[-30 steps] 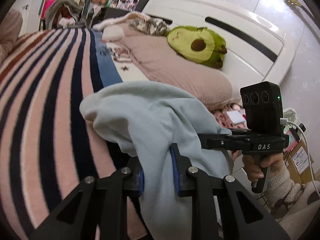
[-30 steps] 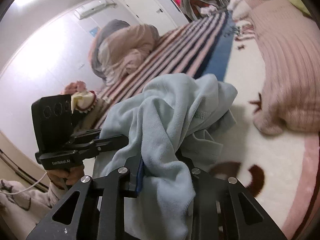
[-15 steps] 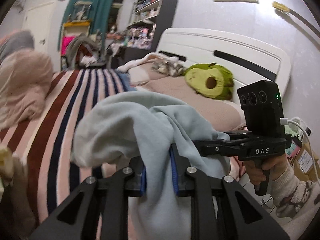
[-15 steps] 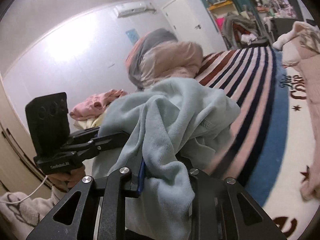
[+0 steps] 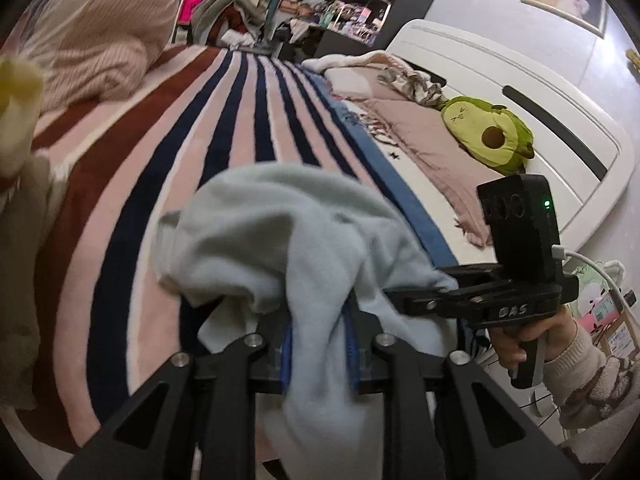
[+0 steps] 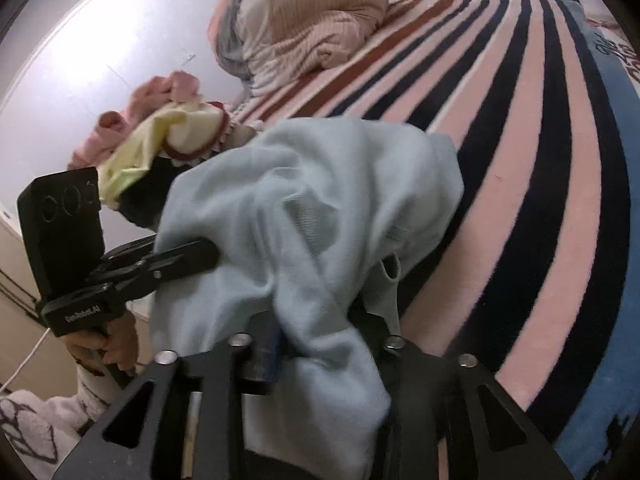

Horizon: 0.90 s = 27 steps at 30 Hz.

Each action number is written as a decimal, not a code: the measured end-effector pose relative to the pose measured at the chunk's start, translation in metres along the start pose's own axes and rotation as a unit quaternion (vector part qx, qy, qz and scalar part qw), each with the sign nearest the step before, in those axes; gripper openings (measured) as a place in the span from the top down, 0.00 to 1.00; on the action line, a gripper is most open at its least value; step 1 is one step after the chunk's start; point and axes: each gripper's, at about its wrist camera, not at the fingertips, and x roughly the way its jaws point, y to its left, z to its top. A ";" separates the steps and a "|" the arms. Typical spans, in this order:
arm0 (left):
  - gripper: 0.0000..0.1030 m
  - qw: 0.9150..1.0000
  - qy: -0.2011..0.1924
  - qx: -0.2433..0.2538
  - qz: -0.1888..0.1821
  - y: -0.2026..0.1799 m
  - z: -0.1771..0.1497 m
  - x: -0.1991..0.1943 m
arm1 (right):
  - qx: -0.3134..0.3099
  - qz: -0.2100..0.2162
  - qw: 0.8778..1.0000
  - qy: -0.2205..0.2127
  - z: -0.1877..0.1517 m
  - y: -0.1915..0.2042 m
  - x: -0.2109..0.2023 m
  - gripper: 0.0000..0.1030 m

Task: Fold small clothes
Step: 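Grasp the folded shirt with both grippers and lift it off the bed, then carry the shirt with both grippers and lower it onto the clothes pile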

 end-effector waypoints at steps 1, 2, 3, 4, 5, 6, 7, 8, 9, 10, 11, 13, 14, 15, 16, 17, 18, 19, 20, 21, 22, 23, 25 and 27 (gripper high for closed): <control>0.69 1.000 0.006 -0.009 -0.003 0.005 -0.002 0.002 | 0.001 -0.008 1.000 -0.001 0.000 -0.001 -0.002 0.55; 0.62 1.000 0.009 -0.014 -0.004 0.008 -0.006 0.002 | 0.003 -0.021 1.000 -0.002 0.000 -0.004 -0.003 0.38; 0.61 1.000 0.012 -0.019 -0.009 0.010 -0.009 0.003 | 0.006 -0.033 0.999 -0.001 -0.001 -0.008 -0.005 0.29; 0.61 0.999 0.016 -0.024 -0.019 0.012 -0.013 0.004 | 0.013 -0.027 1.000 0.003 -0.001 -0.012 -0.006 0.29; 0.61 0.999 0.017 -0.028 -0.025 0.013 -0.013 0.005 | 0.025 -0.011 1.000 0.011 -0.002 -0.018 -0.004 0.29; 0.61 0.999 0.018 -0.035 -0.033 0.015 -0.014 0.007 | 0.038 0.006 0.999 0.018 0.000 -0.023 -0.001 0.29; 0.60 0.998 0.019 -0.041 -0.040 0.016 -0.013 0.008 | 0.052 0.030 0.998 0.022 0.000 -0.029 0.001 0.29; 0.60 0.997 0.021 -0.047 -0.050 0.018 -0.013 0.009 | 0.055 0.045 0.997 0.024 -0.002 -0.032 0.004 0.29; 0.60 0.997 0.023 -0.051 -0.057 0.018 -0.013 0.011 | 0.057 0.061 0.996 0.028 -0.001 -0.031 0.007 0.29; 0.60 0.996 0.026 -0.055 -0.064 0.018 -0.013 0.013 | 0.060 0.077 0.995 0.033 0.001 -0.031 0.011 0.31; 0.60 0.995 0.031 -0.059 -0.069 0.018 -0.013 0.015 | 0.063 0.097 0.992 0.039 0.001 -0.030 0.014 0.38; 0.71 0.996 0.030 -0.054 -0.058 0.015 -0.012 0.016 | 0.075 0.133 0.987 0.054 0.001 -0.027 0.023 0.55; 0.79 0.996 0.026 -0.055 -0.062 0.013 -0.010 0.014 | 0.076 0.137 0.986 0.053 0.002 -0.026 0.025 0.65; 0.80 0.996 0.019 -0.054 -0.065 0.010 -0.008 0.009 | 0.072 0.141 0.986 0.050 0.002 -0.023 0.024 0.68; 0.82 0.997 0.010 -0.046 -0.064 0.005 -0.005 0.001 | 0.064 0.142 0.987 0.040 0.004 -0.018 0.020 0.72; 0.82 0.998 -0.003 -0.029 -0.059 -0.003 0.001 -0.011 | 0.060 0.145 0.987 0.033 0.006 -0.013 0.016 0.74; 0.82 0.998 -0.015 -0.015 -0.054 -0.009 0.005 -0.023 | 0.057 0.151 0.987 0.026 0.010 -0.005 0.011 0.74; 0.82 0.998 -0.031 0.002 -0.050 -0.017 0.014 -0.040 | 0.051 0.156 0.986 0.019 0.014 0.002 0.005 0.75; 0.82 0.998 -0.042 0.012 -0.047 -0.022 0.020 -0.053 | 0.037 0.159 0.986 0.007 0.022 0.017 -0.007 0.75; 0.82 0.997 -0.055 0.027 -0.042 -0.028 0.029 -0.071 | 0.025 0.161 0.987 -0.005 0.028 0.030 -0.018 0.75; 0.82 0.996 -0.066 0.039 -0.036 -0.032 0.037 -0.084 | 0.012 0.163 0.986 -0.018 0.035 0.043 -0.029 0.75; 0.82 0.995 -0.078 0.054 -0.028 -0.038 0.047 -0.103 | 0.001 0.164 0.986 -0.029 0.041 0.055 -0.037 0.75; 0.82 0.991 -0.100 0.085 -0.004 -0.050 0.068 -0.138 | -0.029 0.166 0.984 -0.063 0.059 0.088 -0.061 0.75; 0.82 0.985 -0.121 0.118 0.026 -0.059 0.088 -0.176 | -0.048 0.171 0.980 -0.086 0.074 0.113 -0.077 0.75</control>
